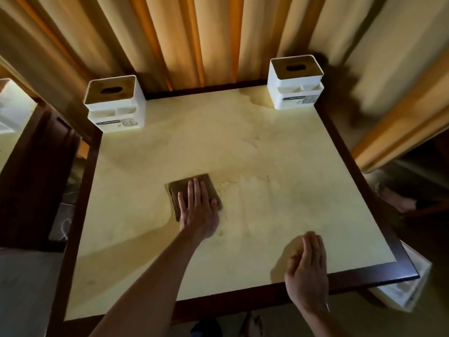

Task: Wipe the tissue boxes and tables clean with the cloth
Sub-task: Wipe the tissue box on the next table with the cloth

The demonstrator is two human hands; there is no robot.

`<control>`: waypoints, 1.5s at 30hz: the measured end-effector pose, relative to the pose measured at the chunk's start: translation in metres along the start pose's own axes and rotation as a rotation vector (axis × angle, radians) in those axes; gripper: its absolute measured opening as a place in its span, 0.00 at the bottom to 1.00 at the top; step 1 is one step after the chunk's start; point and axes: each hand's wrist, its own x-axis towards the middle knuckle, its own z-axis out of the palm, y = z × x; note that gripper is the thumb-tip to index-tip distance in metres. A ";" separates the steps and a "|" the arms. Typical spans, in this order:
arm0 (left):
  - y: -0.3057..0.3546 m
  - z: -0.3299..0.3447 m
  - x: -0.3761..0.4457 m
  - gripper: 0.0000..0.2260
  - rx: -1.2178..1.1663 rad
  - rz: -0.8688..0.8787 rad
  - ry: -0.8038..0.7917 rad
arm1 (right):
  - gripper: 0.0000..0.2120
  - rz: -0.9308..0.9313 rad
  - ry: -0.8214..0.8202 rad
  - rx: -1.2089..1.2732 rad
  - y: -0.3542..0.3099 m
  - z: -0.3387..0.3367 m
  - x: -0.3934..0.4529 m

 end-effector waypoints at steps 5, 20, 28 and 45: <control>0.067 0.010 0.050 0.35 0.042 0.118 -0.066 | 0.28 0.013 -0.023 0.015 0.000 -0.003 0.001; 0.060 0.020 -0.066 0.28 0.038 0.394 -0.098 | 0.27 -0.005 -0.005 0.020 -0.004 -0.006 0.002; -0.028 -0.004 -0.085 0.29 0.112 0.180 -0.158 | 0.27 -0.013 -0.028 0.043 0.000 -0.005 0.001; -0.087 -0.072 -0.113 0.29 0.121 0.306 -0.097 | 0.12 -0.569 -0.215 0.258 -0.122 -0.018 0.034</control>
